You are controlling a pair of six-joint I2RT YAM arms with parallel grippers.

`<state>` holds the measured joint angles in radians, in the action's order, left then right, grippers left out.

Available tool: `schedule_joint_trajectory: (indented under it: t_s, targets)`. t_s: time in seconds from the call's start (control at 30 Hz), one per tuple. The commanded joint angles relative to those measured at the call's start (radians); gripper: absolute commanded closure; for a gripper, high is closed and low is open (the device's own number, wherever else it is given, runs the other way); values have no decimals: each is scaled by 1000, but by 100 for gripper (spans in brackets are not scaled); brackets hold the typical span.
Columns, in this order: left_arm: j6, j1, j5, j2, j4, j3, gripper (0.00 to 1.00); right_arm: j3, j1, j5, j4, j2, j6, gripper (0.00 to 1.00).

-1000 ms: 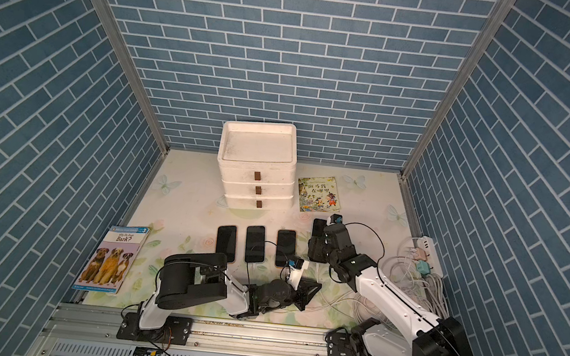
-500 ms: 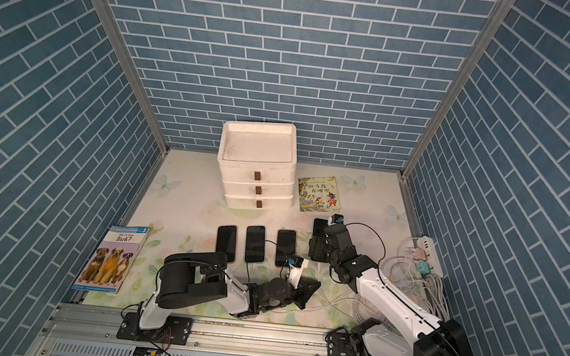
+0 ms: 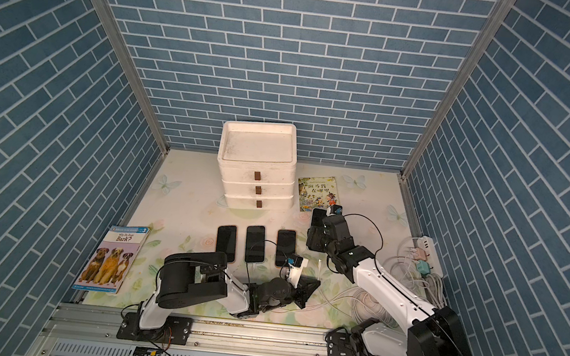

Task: Unplug the charging cable from the phone
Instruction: Remove the charging cable from the phone, then place the phone at the center of the board.

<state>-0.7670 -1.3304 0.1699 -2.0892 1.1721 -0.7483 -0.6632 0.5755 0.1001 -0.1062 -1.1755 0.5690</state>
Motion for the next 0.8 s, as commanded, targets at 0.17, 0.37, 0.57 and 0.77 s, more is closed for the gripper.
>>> schedule_joint_trajectory:
  t_s: [0.17, 0.37, 0.57, 0.77]
  targets:
    - [72, -6, 8, 69, -7, 43, 59, -69, -13, 90, -36, -22, -23, 95]
    - [186, 2, 126, 327, -109, 134, 34, -113, -77, 52, -134, -155, -45, 95]
    - [265, 45, 361, 591, -403, 125, 28, -128, -77, 42, -142, -289, -75, 95]
    - [250, 117, 441, 657, -617, 87, 22, -101, -68, 4, -127, -307, -86, 80]
